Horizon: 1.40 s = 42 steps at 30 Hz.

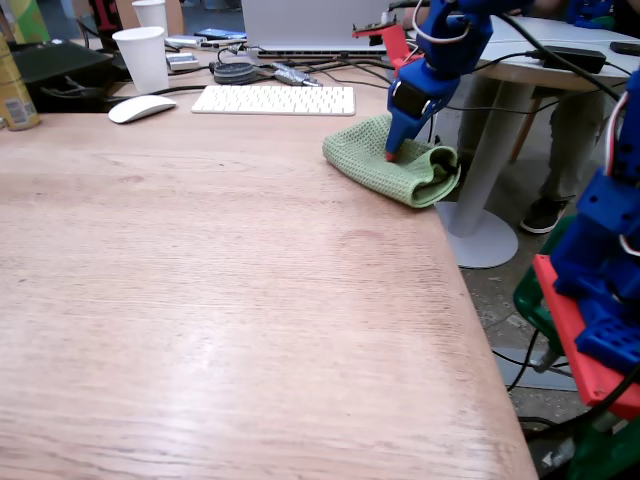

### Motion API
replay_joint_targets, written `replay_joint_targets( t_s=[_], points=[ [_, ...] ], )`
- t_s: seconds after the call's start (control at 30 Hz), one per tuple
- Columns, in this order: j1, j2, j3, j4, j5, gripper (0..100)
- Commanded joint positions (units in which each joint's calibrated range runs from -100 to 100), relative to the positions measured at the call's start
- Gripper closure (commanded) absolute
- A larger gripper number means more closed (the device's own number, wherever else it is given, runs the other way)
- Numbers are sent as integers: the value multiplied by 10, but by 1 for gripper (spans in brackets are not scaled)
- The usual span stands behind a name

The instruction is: Clean the table

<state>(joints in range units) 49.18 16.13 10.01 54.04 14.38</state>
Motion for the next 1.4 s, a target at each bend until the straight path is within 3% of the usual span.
replay_joint_targets(
  t_s=[0.0, 0.13, 0.3, 0.37, 0.43, 0.5, 0.63, 0.8, 1.0, 1.37],
  points=[
    [45, 67, -76, -2, 16, 100],
    [45, 33, -66, 0, 12, 100],
    [14, -178, 74, 1, 9, 100],
    [-86, -263, 142, 1, 0, 100],
    [-150, -350, 160, 3, -50, 100],
    [-236, -394, 148, 70, -63, 100],
    [-475, -501, 81, 225, -85, 100],
    [-773, -527, -30, 265, -133, 100],
    [-778, -289, -291, 265, -133, 100],
    [-791, -49, -296, 253, -133, 100]
  ],
)
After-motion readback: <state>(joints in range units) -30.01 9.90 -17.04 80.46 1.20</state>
